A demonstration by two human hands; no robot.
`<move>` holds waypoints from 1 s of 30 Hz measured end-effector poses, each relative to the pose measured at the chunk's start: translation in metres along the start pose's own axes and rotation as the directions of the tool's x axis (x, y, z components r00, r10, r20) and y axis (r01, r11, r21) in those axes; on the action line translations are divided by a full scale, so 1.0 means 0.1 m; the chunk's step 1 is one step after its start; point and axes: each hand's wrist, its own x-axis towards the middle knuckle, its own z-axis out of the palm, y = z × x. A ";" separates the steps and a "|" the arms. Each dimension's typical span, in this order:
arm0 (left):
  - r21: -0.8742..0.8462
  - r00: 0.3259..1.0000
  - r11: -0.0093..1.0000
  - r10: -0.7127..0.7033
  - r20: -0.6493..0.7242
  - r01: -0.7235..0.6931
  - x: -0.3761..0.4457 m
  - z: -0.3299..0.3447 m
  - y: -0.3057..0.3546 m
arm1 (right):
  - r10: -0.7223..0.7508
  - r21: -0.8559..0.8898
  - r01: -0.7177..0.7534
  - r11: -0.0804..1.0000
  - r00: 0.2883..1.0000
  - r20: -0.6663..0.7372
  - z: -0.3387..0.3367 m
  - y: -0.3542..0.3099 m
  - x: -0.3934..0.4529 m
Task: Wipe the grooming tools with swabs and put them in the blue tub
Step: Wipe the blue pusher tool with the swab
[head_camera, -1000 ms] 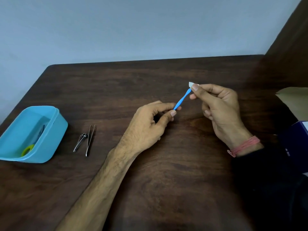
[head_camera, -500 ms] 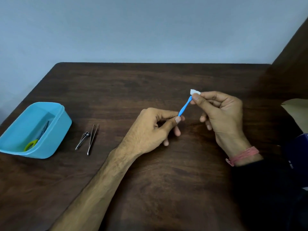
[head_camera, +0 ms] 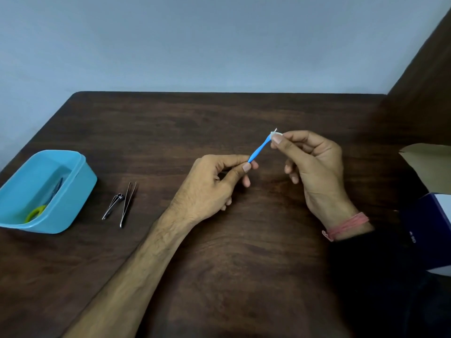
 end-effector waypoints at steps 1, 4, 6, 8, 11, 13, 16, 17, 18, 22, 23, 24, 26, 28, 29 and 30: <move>0.018 1.000 1.000 0.011 0.007 -0.011 0.00 0.00 0.00 | -0.001 0.000 0.001 1.000 1.000 -0.007 -0.01 0.00 0.00; 0.053 0.998 0.997 0.052 0.031 -0.054 -0.02 -0.01 0.00 | -0.003 0.015 0.003 1.000 1.000 -0.007 -0.01 -0.02 -0.02; 0.039 0.997 0.997 0.065 0.036 -0.067 -0.02 -0.02 0.00 | -0.019 0.024 0.019 1.000 1.000 0.011 0.02 -0.06 -0.06; 0.031 0.997 0.997 0.070 0.035 -0.071 -0.01 -0.02 0.00 | -0.053 0.027 0.053 0.998 0.998 0.013 0.04 -0.11 -0.10; 0.059 0.996 0.995 0.082 0.035 -0.084 -0.02 -0.02 0.00 | -0.085 0.017 0.085 0.996 0.996 0.017 0.06 -0.13 -0.11; 0.058 0.996 0.995 0.082 0.029 -0.083 -0.02 -0.02 0.00 | -0.093 0.005 0.093 0.996 0.996 0.017 0.07 -0.13 -0.11; 0.120 0.995 0.988 0.095 0.032 -0.098 -0.02 -0.01 0.00 | -0.102 -0.002 0.102 0.995 0.994 -0.044 0.07 -0.11 -0.11; 0.131 0.995 0.986 0.098 0.034 -0.101 -0.02 -0.01 0.00 | -0.097 -0.002 0.097 0.995 0.994 -0.049 0.07 -0.11 -0.11; 0.121 0.995 0.988 0.095 0.029 -0.098 -0.02 -0.01 0.01 | -0.096 -0.005 0.096 0.995 0.994 -0.044 0.07 -0.10 -0.10; 0.092 0.996 0.992 0.083 0.020 -0.084 -0.03 -0.02 0.01 | -0.124 -0.036 0.122 0.992 0.991 -0.044 0.07 -0.07 -0.10; 0.098 0.996 0.992 0.083 0.022 -0.085 -0.03 -0.02 0.01 | -0.126 -0.039 0.124 0.991 0.991 -0.053 0.07 -0.06 -0.10; 0.101 0.996 0.991 0.083 0.023 -0.085 -0.03 -0.02 0.01 | -0.128 -0.044 0.125 0.991 0.990 -0.056 0.06 -0.05 -0.09; 0.108 0.996 0.990 0.087 0.021 -0.089 -0.03 -0.02 0.00 | -0.133 -0.047 0.130 0.990 0.989 -0.061 0.06 -0.05 -0.08; 0.139 0.995 0.985 0.097 0.024 -0.099 -0.03 -0.02 0.01 | -0.128 -0.038 0.125 0.991 0.989 -0.075 0.05 -0.06 -0.08; 0.155 0.994 0.982 0.105 0.025 -0.107 -0.03 -0.02 0.01 | -0.120 -0.036 0.118 0.992 0.990 -0.073 0.05 -0.06 -0.08; 0.165 0.993 0.980 0.112 0.022 -0.115 -0.02 -0.02 0.00 | -0.117 -0.038 0.115 0.993 0.991 -0.066 0.06 -0.06 -0.09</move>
